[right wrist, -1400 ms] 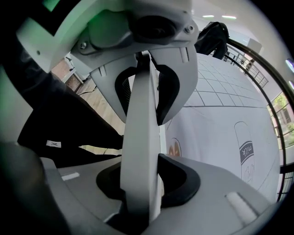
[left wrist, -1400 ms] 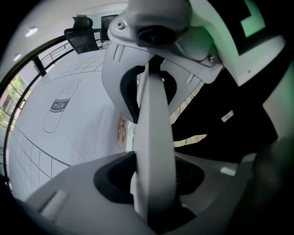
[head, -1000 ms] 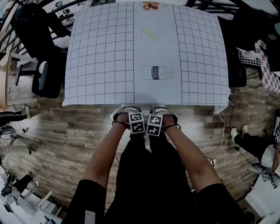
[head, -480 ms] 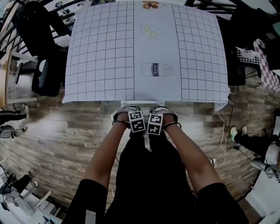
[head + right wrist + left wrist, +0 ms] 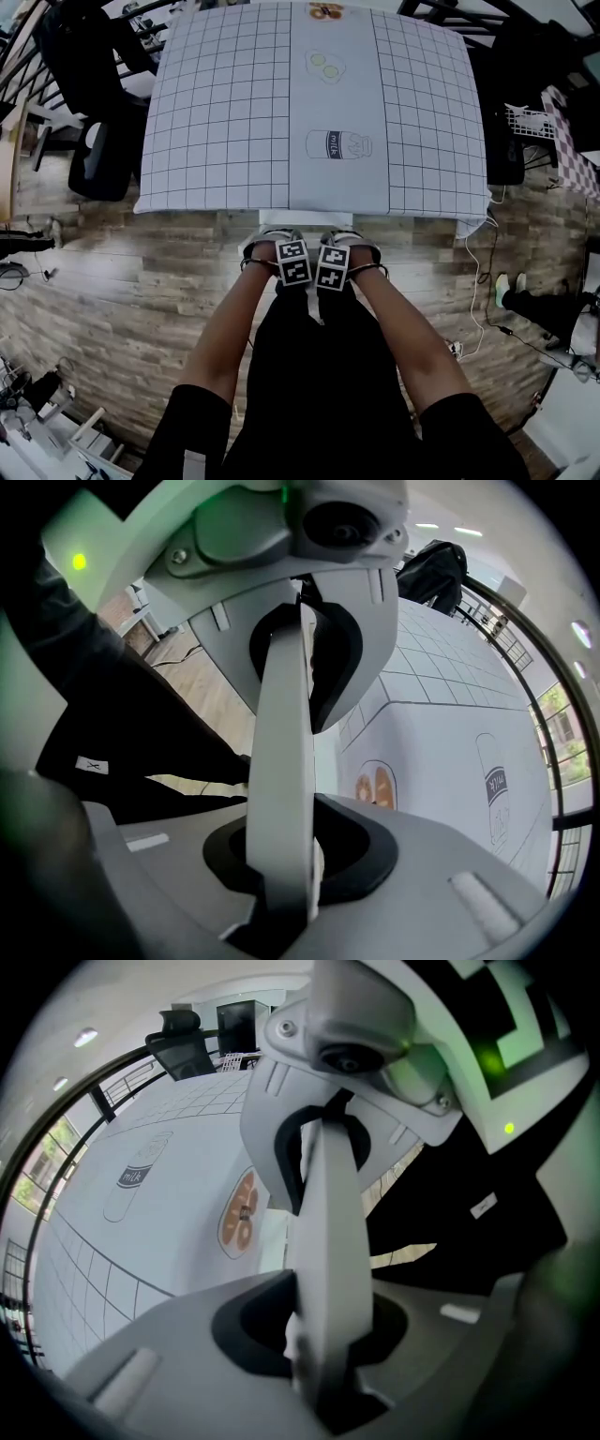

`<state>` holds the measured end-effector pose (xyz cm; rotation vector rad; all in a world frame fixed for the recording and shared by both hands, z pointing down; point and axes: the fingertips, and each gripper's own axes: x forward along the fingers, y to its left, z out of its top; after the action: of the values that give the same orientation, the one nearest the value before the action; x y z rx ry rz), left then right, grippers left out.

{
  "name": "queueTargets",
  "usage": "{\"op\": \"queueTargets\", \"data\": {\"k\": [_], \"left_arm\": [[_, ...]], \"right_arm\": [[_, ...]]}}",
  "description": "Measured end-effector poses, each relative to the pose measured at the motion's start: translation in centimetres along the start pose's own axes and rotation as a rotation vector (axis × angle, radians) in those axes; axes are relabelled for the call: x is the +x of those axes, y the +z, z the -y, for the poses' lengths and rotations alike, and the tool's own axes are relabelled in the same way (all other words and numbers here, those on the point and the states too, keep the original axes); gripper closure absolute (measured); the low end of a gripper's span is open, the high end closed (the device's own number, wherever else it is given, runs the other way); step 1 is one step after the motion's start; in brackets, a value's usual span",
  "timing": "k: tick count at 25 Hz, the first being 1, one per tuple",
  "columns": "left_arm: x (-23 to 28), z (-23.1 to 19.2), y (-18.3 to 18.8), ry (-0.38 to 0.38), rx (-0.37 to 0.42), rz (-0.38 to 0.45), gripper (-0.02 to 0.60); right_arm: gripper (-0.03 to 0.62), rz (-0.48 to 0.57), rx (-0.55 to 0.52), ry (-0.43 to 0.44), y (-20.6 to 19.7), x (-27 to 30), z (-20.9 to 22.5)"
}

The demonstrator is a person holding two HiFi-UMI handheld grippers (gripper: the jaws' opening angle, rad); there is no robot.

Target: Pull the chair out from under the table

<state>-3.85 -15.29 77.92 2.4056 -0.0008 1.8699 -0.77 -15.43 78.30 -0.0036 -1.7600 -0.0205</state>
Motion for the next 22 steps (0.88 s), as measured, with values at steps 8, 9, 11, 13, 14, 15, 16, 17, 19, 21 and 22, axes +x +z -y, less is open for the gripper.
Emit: {"op": "queueTargets", "data": {"k": [8, 9, 11, 13, 14, 15, 16, 17, 19, 21, 22], "left_arm": [[0.1, 2.0, 0.0, -0.008, -0.005, 0.004, 0.495], [0.1, 2.3, 0.0, -0.008, -0.007, 0.004, 0.495], [0.1, 2.9, -0.1, -0.009, -0.007, 0.004, 0.495], [0.0, 3.4, -0.3, -0.01, -0.004, 0.004, 0.495], [0.0, 3.7, -0.3, -0.011, -0.001, 0.003, 0.495], [0.0, 4.0, -0.3, -0.012, 0.003, 0.002, 0.495], [0.0, 4.2, -0.3, -0.014, 0.006, 0.001, 0.495], [0.0, 4.5, -0.3, -0.017, 0.008, 0.001, 0.495], [0.0, 5.0, -0.4, -0.026, 0.009, 0.002, 0.494], [0.1, 5.5, -0.4, -0.032, 0.007, 0.002, 0.492], [0.1, 5.8, -0.4, -0.033, 0.005, 0.001, 0.492]], "right_arm": [[0.533, 0.001, -0.007, 0.015, -0.1, 0.0, -1.9], [0.533, -0.001, -0.008, 0.016, -0.1, 0.0, -2.2], [0.533, -0.004, -0.008, 0.017, 0.0, -0.1, -2.8], [0.533, -0.006, -0.005, 0.017, 0.0, -0.1, -3.4], [0.531, -0.007, -0.002, 0.017, 0.0, -0.1, -3.6], [0.531, -0.007, 0.001, 0.017, 0.0, -0.2, -3.9], [0.531, -0.006, 0.006, 0.018, 0.0, -0.2, -4.2], [0.53, -0.006, 0.01, 0.019, 0.1, -0.2, -4.5], [0.53, -0.008, 0.017, 0.018, 0.1, -0.2, -5.0], [0.53, -0.012, 0.02, 0.018, 0.1, -0.2, -5.5], [0.528, -0.013, 0.021, 0.019, 0.1, -0.2, -5.8]]}}
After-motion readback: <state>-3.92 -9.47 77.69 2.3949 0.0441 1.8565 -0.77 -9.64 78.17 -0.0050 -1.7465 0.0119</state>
